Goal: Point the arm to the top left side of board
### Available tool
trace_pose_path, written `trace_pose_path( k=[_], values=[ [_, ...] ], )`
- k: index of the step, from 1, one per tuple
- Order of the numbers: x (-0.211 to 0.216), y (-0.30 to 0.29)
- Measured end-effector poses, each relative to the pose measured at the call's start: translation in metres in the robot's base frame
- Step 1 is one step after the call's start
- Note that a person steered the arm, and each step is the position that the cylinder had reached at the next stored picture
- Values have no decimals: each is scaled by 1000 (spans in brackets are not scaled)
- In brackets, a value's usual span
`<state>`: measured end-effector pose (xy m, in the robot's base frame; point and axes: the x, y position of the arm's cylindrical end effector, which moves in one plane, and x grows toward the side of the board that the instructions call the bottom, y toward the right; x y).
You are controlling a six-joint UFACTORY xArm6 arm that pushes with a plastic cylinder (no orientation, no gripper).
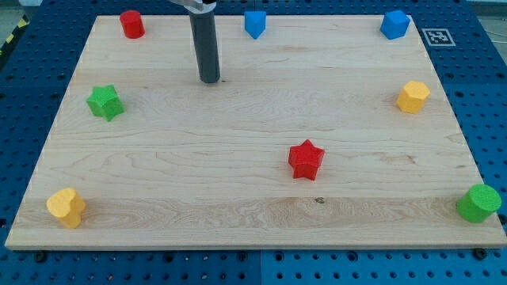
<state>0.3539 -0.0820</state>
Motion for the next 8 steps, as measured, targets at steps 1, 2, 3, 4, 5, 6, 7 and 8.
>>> trace_pose_path(
  k=[1,2,3,4,5,6,7,8],
  values=[
    [0,-49],
    [0,-57],
    [-10,-79],
    [-34,-102],
    [-44,-144],
    [-91,-178],
    [-102,-183],
    [-102,-184]
  ],
)
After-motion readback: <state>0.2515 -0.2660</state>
